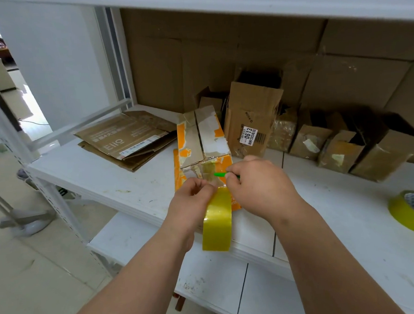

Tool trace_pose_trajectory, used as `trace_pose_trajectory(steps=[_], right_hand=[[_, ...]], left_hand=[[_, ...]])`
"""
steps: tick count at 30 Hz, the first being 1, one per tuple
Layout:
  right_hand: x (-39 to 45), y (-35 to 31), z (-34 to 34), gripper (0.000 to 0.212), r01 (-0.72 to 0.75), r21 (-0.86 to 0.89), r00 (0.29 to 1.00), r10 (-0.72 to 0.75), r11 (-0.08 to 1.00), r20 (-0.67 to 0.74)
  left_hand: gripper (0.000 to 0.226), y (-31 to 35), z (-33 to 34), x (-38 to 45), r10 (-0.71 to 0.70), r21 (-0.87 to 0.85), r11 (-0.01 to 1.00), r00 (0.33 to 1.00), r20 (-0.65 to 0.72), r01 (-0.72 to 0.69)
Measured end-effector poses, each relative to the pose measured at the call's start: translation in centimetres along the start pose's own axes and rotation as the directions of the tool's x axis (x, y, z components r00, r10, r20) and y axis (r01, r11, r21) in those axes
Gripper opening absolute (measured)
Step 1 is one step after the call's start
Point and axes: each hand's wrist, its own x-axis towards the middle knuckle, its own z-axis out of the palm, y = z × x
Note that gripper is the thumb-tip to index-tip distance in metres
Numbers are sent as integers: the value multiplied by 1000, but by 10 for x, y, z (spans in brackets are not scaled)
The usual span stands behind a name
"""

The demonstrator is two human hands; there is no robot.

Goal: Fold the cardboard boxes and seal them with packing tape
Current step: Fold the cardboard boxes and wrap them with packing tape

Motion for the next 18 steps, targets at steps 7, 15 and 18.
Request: trace_pose_trajectory(steps=[7,15,18], right_hand=[[7,-3,5,33,25,-6,1000,-25,1000,-10],[9,6,5,31,6,-23,1000,-6,1000,-8],[9,22,1,28,-70,-102,998,70,992,-1]], left_hand=[[15,2,2,2,-15,-15,1000,1000,4,15],[14,3,1,5,-29,-9,1000,1000,-4,29],[13,4,0,8,-36,-13,999,999,-24,36]])
